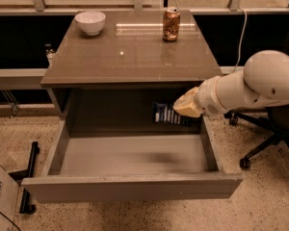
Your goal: Pick rxbar blueberry from top drawer and place on counter
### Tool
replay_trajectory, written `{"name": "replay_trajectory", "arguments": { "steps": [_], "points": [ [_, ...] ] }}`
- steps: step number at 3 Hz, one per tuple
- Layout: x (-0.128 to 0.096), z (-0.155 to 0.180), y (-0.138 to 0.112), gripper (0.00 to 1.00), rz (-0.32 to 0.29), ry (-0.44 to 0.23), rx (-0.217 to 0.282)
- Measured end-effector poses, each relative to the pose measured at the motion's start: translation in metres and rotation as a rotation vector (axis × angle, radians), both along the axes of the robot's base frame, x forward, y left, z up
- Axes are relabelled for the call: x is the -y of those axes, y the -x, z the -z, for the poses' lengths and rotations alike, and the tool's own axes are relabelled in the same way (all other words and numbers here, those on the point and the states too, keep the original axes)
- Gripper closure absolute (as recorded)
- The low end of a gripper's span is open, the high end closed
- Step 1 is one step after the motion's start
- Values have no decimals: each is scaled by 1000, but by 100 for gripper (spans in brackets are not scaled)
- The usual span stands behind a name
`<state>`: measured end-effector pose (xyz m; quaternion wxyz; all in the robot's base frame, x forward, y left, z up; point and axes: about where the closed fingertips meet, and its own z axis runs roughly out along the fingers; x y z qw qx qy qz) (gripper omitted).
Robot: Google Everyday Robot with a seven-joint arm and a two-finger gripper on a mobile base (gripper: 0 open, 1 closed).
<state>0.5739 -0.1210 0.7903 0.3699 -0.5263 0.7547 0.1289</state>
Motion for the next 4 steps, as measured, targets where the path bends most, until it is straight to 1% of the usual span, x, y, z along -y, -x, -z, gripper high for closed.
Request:
{"name": "replay_trajectory", "arguments": {
  "steps": [1,2,3,4],
  "points": [
    [5,-72,-23,100,-43,22,101],
    [4,-114,-58,100,-52,63,151],
    [-5,-126,-103,100,-54,72,169],
    [-21,-116,-141,100,-62,57,156]
  ]
}}
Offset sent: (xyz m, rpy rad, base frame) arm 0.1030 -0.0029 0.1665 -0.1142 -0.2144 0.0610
